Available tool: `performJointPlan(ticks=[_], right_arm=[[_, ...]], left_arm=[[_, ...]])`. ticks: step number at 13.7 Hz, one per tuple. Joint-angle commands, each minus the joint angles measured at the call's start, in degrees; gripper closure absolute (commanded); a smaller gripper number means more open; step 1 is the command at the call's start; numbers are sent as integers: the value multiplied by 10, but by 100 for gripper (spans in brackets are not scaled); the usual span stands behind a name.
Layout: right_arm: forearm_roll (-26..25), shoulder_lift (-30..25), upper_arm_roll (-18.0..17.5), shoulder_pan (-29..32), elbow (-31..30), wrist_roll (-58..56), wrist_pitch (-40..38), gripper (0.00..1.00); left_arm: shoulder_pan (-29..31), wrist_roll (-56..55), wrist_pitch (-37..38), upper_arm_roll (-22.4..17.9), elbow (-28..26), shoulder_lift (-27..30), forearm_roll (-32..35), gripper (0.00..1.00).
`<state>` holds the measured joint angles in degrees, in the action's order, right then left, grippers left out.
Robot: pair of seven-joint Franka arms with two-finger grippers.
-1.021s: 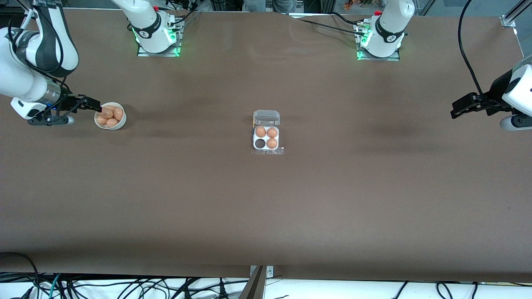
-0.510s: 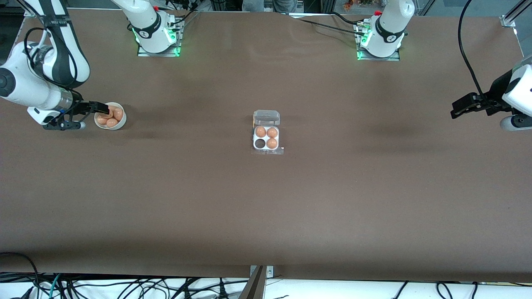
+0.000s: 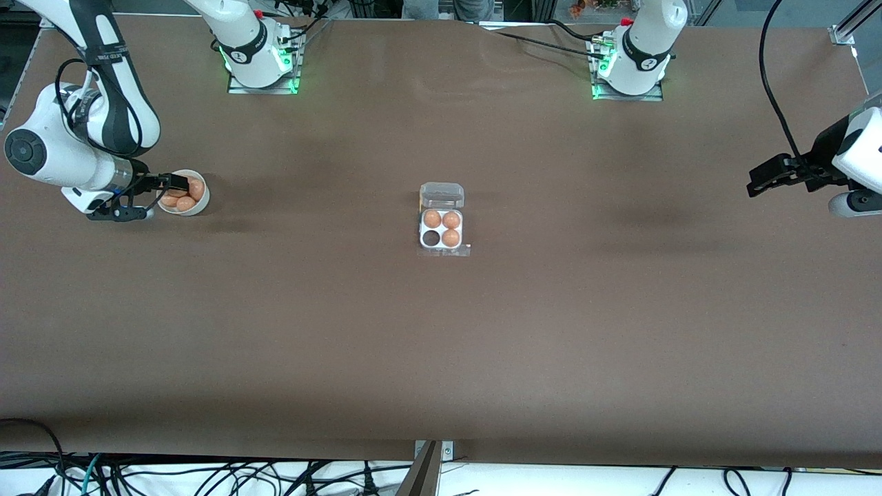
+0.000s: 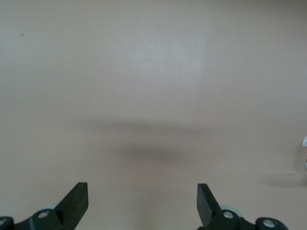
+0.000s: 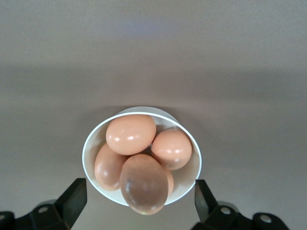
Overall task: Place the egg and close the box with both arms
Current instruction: 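Close the right gripper on one brown egg in the bowl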
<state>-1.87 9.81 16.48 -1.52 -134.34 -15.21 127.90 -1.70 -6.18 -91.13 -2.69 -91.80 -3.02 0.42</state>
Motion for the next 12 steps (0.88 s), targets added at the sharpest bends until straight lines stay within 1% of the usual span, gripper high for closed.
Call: performJointPlan(ticks=[1, 2, 3, 4, 6, 7, 9, 11, 12], right_arm=[[-2, 4, 4, -2, -3, -9, -13, 1], [-2, 5, 3, -2, -3, -9, -14, 2], [-2, 5, 3, -2, -3, -10, -14, 5], [-2, 6, 3, -2, -2, -9, -13, 6], [-2, 9, 3, -2, -3, -10, -14, 13], [-2, 11, 3, -2, -3, -10, -15, 13], [-3, 11, 3, -3, -1, -10, -24, 21], [-3, 11, 2, -4, 0, -11, -27, 32], [-3, 11, 2, -4, -1, -11, -27, 37]], left_arm=[[1, -1, 10, 1, 11, -4, -9, 0], [1, -1, 10, 1, 11, -4, -9, 0], [2, -1, 10, 1, 11, -4, -9, 0], [1, -1, 10, 1, 11, -4, -9, 0], [1, -1, 10, 1, 11, -4, -9, 0], [1, -1, 10, 1, 11, -5, -9, 0], [2, -1, 10, 1, 11, -5, -9, 0], [2, -1, 10, 1, 11, -5, -9, 0], [2, -1, 10, 1, 11, -5, -9, 0]])
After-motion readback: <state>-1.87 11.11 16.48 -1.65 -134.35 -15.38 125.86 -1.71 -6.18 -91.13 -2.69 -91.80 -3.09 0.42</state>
